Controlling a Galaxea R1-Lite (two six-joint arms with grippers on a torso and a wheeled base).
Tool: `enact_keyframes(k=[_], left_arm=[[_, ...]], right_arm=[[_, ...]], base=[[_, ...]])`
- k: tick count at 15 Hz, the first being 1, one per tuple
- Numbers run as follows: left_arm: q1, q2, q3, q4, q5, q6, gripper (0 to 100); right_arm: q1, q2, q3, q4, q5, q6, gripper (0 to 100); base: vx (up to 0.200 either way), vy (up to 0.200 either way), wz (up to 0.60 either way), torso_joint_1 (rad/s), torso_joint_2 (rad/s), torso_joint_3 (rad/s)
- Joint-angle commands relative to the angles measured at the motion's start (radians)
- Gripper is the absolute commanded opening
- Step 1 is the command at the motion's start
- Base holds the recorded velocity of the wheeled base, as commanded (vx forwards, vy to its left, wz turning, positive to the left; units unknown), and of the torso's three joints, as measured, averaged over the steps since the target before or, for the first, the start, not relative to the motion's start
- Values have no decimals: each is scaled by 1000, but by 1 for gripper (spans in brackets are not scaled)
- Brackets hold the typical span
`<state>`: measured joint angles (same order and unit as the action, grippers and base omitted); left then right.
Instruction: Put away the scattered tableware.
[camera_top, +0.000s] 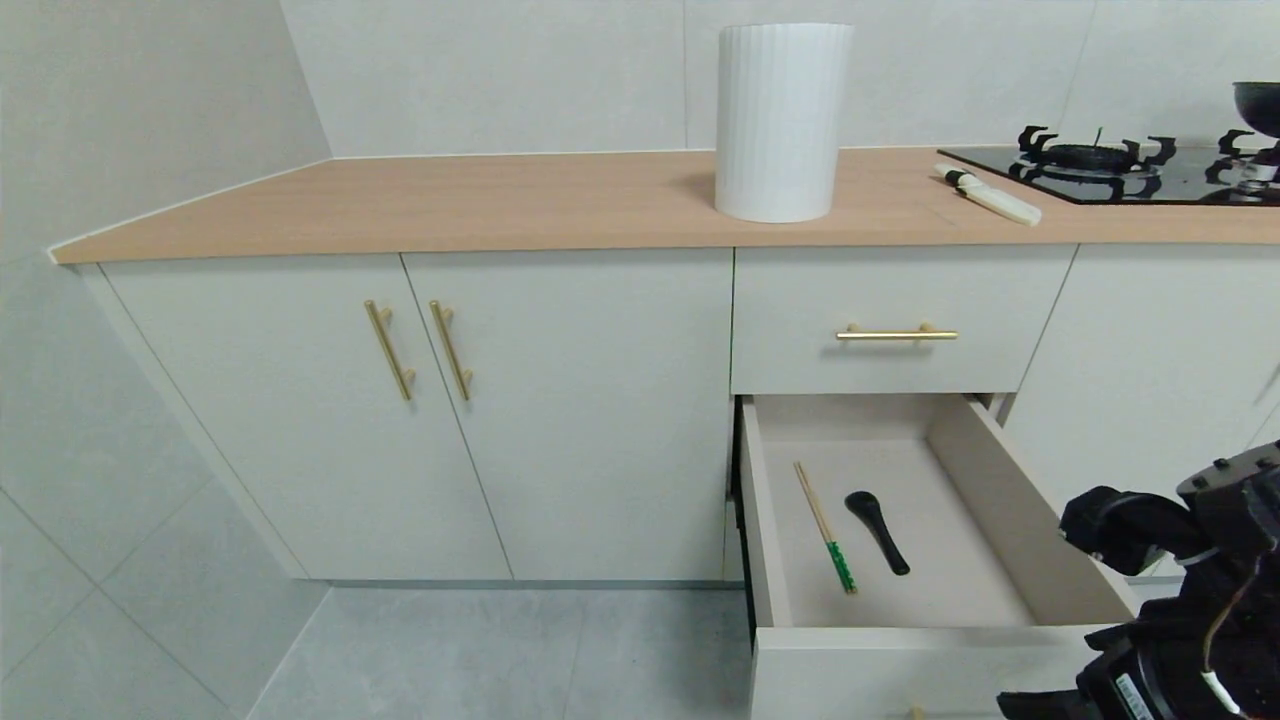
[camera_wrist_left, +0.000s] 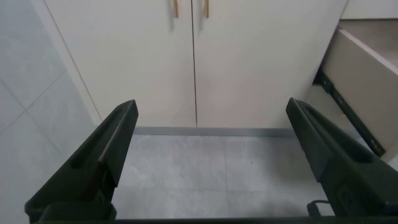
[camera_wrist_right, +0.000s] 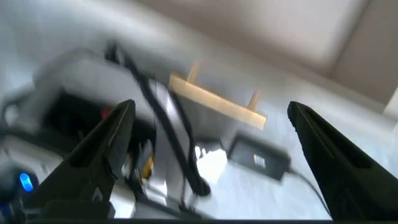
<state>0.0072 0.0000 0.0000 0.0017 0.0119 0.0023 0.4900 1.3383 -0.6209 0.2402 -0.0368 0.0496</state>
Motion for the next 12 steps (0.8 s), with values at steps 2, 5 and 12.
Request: enact_keyframes(k=[2, 5, 12], left_arm=[[0, 2, 0, 0, 0, 1, 100], [0, 2, 0, 0, 0, 1, 100], [0, 2, 0, 0, 0, 1, 100]], right_arm=[[44, 55, 1, 60, 3, -23, 100], [61, 131, 20, 64, 3, -25, 100], [32, 302, -43, -22, -31, 136, 100]], base=[[0, 0, 0, 0, 0, 0], [0, 0, 0, 0, 0, 0], [0, 0, 0, 0, 0, 0]])
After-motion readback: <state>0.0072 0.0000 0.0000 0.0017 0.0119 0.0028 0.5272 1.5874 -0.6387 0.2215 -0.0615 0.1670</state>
